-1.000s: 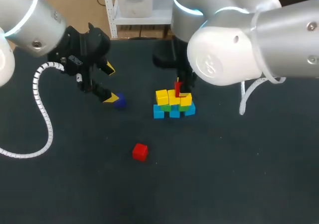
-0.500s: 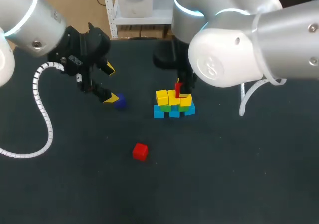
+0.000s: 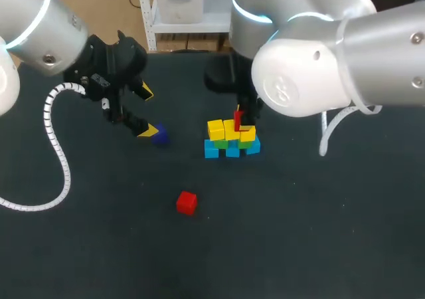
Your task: Place the blue cubes, place green cubes on the blue cubes, place the yellow cubes on the green cubes, then place the red cubes on the yellow cubes, and place purple cube on the red cubes.
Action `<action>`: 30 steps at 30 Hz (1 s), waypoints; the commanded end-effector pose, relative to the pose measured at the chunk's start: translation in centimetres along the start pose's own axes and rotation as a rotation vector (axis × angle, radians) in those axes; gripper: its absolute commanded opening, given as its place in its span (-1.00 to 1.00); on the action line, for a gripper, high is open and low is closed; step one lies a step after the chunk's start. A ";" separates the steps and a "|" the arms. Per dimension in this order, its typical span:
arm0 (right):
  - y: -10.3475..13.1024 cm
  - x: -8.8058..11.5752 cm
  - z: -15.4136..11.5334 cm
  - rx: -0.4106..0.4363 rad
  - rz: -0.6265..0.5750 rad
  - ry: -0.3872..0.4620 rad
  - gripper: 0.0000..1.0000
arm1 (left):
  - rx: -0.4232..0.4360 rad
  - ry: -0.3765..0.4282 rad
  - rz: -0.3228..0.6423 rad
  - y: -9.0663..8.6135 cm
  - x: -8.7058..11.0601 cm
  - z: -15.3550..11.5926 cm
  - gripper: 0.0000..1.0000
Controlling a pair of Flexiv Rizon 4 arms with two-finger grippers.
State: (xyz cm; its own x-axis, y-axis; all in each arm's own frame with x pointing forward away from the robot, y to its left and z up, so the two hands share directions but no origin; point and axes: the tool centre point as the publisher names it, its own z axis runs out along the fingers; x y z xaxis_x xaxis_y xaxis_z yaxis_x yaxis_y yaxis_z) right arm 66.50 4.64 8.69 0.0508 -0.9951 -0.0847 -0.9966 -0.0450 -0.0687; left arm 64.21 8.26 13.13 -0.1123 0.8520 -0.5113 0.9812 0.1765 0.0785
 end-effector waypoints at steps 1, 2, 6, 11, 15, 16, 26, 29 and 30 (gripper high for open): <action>-0.3 -0.2 0.1 -0.004 -0.005 -0.001 -1.00 | 0.001 -0.005 0.003 0.1 0.2 0.0 1.00; -0.3 -0.2 0.1 -0.004 -0.006 -0.001 -1.00 | 0.001 -0.005 0.003 0.1 0.2 0.0 1.00; -0.5 -0.3 0.1 -0.005 -0.009 -0.001 -1.00 | 0.001 -0.005 0.003 0.1 0.2 0.0 1.00; -0.7 -0.3 0.3 -0.010 -0.009 0.000 -1.00 | 0.001 -0.005 0.003 0.1 0.2 0.0 1.00; -0.9 -0.3 0.2 -0.011 -0.009 0.001 -1.00 | 0.001 -0.005 0.003 0.1 0.2 0.0 1.00; -0.9 -0.3 0.2 -0.010 -0.008 0.001 -1.00 | 0.001 -0.005 0.003 0.1 0.2 0.0 1.00; -0.9 -0.3 0.3 -0.013 -0.007 0.004 -1.00 | 0.001 -0.005 0.003 0.1 0.2 0.0 1.00; -0.9 -0.3 0.4 -0.015 -0.006 0.005 -1.00 | 0.001 -0.005 0.003 0.1 0.2 0.0 1.00; -0.9 -0.3 0.4 -0.015 -0.006 0.005 -1.00 | 0.001 -0.005 0.003 0.1 0.2 0.0 1.00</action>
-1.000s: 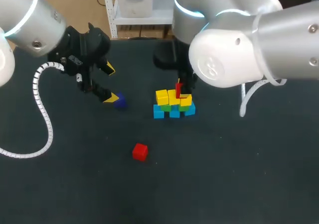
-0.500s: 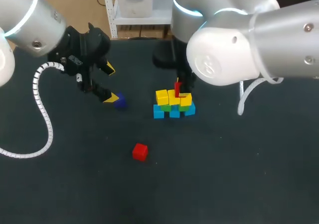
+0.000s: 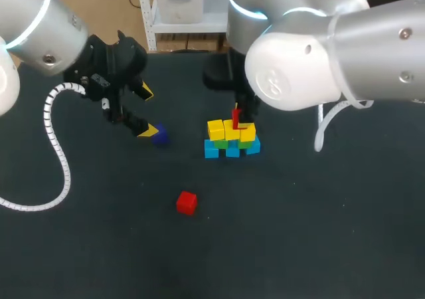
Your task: Place the blue cubes, place green cubes on the blue cubes, place the yellow cubes on the green cubes, then place the red cubes on the yellow cubes, and place purple cube on the red cubes.
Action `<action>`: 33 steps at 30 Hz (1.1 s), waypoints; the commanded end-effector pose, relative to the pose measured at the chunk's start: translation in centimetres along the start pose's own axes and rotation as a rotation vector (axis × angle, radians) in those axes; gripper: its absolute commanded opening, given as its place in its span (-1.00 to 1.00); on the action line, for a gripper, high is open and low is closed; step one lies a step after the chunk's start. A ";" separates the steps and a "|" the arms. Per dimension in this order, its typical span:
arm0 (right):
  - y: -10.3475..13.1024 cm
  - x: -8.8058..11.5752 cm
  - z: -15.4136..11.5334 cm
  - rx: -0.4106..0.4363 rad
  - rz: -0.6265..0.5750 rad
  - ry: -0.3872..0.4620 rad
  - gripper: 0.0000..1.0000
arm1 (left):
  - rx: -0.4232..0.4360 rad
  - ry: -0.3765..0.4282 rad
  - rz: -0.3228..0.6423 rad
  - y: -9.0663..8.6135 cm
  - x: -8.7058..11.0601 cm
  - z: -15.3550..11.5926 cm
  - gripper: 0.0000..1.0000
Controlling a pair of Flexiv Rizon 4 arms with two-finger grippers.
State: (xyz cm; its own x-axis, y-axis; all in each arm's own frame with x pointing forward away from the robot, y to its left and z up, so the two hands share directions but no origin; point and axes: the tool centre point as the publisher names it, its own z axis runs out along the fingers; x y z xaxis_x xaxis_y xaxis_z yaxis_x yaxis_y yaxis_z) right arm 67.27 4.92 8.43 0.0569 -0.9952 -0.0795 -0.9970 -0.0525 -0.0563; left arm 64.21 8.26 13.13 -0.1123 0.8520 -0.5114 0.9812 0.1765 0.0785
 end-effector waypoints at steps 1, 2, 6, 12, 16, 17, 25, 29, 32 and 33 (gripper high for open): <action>-0.1 0.0 0.0 -0.002 0.001 0.000 -1.00 | 0.001 -0.005 0.003 0.1 0.2 0.0 1.00; -0.1 0.0 0.0 -0.002 0.002 0.000 -1.00 | 0.001 -0.005 0.003 0.1 0.2 0.0 1.00; -0.1 0.1 0.1 -0.002 0.004 0.001 -1.00 | 0.001 -0.005 0.003 0.1 0.2 0.0 1.00; 0.0 0.2 0.1 -0.001 0.005 0.001 -0.97 | 0.001 -0.005 0.003 0.1 0.2 0.0 1.00; 0.0 0.2 0.1 -0.003 0.004 0.002 -0.95 | 0.001 -0.005 0.003 0.1 0.2 0.0 1.00; 0.0 0.2 0.1 -0.004 0.003 0.002 -0.95 | 0.001 -0.005 0.003 0.1 0.2 0.0 1.00; -0.1 0.2 0.3 -0.006 0.003 0.003 -0.67 | 0.001 -0.005 0.003 0.1 0.2 0.0 1.00; -0.1 0.2 0.2 -0.005 0.004 0.001 -0.37 | 0.001 -0.005 0.003 0.1 0.2 0.0 1.00; -0.1 0.2 0.2 -0.005 0.004 0.001 -0.16 | 0.001 -0.005 0.003 0.1 0.2 0.0 1.00; -0.1 0.2 0.2 -0.005 0.003 0.001 -0.13 | 0.001 -0.005 0.003 0.1 0.2 0.0 1.00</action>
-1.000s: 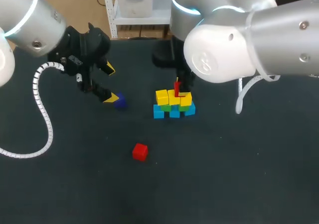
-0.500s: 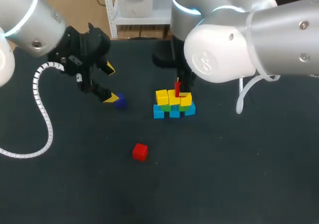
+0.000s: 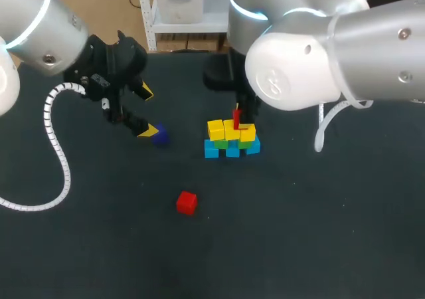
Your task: Place the blue cubes, place green cubes on the blue cubes, place the yellow cubes on the green cubes, then place the red cubes on the yellow cubes, and place purple cube on the red cubes.
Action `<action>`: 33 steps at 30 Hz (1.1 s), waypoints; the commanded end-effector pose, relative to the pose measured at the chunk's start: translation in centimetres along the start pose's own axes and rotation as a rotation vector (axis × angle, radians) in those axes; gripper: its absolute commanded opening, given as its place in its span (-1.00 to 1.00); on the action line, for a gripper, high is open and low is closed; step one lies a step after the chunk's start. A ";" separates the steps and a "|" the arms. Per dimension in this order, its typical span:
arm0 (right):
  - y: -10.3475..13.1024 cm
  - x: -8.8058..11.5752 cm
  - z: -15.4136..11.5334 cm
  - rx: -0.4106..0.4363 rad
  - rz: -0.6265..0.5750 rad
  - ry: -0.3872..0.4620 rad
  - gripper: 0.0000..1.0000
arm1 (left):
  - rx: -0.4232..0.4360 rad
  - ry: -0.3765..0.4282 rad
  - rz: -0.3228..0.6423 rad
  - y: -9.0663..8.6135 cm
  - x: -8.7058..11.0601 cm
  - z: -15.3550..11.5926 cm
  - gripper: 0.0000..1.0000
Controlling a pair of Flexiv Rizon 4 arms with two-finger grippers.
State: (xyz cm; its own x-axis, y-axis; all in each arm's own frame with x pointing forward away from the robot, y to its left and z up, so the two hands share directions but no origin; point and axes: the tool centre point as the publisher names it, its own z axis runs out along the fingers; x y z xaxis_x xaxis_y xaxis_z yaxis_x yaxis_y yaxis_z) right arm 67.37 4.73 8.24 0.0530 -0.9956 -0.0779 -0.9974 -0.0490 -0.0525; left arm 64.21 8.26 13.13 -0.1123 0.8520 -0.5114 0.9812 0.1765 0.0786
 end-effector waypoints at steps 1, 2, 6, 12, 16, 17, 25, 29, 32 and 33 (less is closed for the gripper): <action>-0.1 0.0 0.0 -0.002 -0.001 -0.001 -0.11 | 0.001 -0.005 0.003 0.1 0.2 0.0 1.00; -0.1 0.0 0.0 -0.003 -0.001 -0.001 -0.07 | 0.001 -0.005 0.003 0.1 0.2 0.0 1.00; -0.1 -0.1 0.0 -0.003 -0.003 -0.003 -0.06 | 0.001 -0.005 0.003 0.1 0.2 0.0 1.00; -0.1 -0.1 -0.2 0.003 -0.001 -0.012 0.94 | 0.001 -0.005 0.003 0.1 0.2 0.0 1.00; -0.3 0.3 -0.8 0.024 0.007 -0.045 1.00 | 0.001 -0.005 0.003 0.1 0.2 0.0 1.00; -0.4 0.4 -1.1 0.028 0.007 -0.063 1.00 | 0.001 -0.005 0.003 0.1 0.2 0.0 1.00; -0.7 2.9 -2.8 0.035 0.035 -0.246 1.00 | 0.001 -0.005 0.003 0.1 0.2 0.0 1.00; -0.6 4.0 -2.7 0.016 0.053 -0.296 -0.22 | 0.001 -0.005 0.003 0.1 0.2 0.0 1.00; -0.4 4.3 -2.2 -0.001 0.053 -0.311 -0.98 | 0.001 -0.005 0.003 0.1 0.2 0.0 1.00; -0.4 4.4 -2.0 -0.006 0.052 -0.310 -1.00 | 0.001 -0.005 0.003 0.1 0.2 0.0 1.00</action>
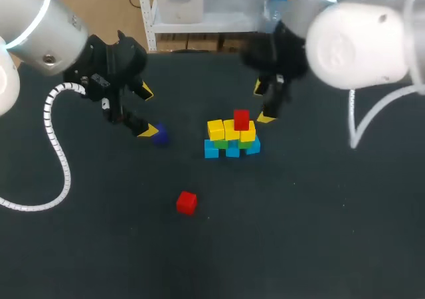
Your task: Place the blue cubes, place green cubes on the blue cubes, place the yellow cubes on the green cubes, then place the red cubes on the yellow cubes, and place purple cube on the red cubes.
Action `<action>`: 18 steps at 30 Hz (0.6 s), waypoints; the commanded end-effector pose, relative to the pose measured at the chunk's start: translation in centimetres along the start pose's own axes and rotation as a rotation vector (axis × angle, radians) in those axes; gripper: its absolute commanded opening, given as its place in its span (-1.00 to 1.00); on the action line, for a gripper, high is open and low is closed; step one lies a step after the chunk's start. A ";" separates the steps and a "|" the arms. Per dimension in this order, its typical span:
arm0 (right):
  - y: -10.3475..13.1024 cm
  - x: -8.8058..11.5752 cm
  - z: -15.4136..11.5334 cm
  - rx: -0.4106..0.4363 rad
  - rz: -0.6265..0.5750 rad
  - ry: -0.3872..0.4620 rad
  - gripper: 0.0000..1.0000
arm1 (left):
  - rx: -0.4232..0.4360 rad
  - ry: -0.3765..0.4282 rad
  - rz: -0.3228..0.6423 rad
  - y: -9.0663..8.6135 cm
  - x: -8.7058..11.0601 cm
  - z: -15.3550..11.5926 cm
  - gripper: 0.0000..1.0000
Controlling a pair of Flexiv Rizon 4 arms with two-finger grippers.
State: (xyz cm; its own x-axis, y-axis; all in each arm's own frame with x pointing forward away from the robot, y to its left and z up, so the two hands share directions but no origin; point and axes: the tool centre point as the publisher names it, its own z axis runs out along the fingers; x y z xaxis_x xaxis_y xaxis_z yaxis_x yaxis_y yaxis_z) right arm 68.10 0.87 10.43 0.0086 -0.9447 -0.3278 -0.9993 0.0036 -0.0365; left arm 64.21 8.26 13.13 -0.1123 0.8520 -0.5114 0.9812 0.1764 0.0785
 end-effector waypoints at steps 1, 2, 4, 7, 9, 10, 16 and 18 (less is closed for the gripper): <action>0.3 0.8 0.5 -0.008 -0.003 -0.057 -1.00 | 0.001 -0.005 0.003 0.1 0.2 0.0 1.00; 0.3 0.8 0.6 -0.012 -0.004 -0.055 -1.00 | 0.001 -0.005 0.003 0.1 0.2 0.0 1.00; 0.4 0.9 0.8 -0.016 -0.004 -0.056 -1.00 | 0.001 -0.005 0.003 0.1 0.2 0.0 1.00; 0.6 1.2 1.0 -0.027 0.000 -0.062 -1.00 | 0.001 -0.005 0.003 0.1 0.2 0.0 1.00; 0.7 1.5 1.1 -0.040 0.003 -0.077 -1.00 | 0.001 -0.005 0.003 0.1 0.2 0.0 1.00; 0.7 1.6 1.2 -0.042 0.003 -0.078 -1.00 | 0.001 -0.005 0.003 0.1 0.2 0.0 1.00; 0.8 1.1 1.6 -0.058 -0.016 -0.107 -1.00 | 0.001 -0.005 0.003 0.1 0.2 0.0 1.00; 0.8 0.9 1.7 -0.064 -0.022 -0.124 -1.00 | 0.001 -0.005 0.003 0.1 0.2 0.0 1.00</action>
State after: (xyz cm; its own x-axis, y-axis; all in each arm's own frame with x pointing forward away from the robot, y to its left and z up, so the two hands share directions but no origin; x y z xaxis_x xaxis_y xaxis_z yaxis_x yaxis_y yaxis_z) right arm 67.09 0.44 8.71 0.0272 -0.9024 -0.4300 -0.9994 -0.0331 0.0063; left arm 64.21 8.26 13.13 -0.1123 0.8520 -0.5113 0.9812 0.1765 0.0786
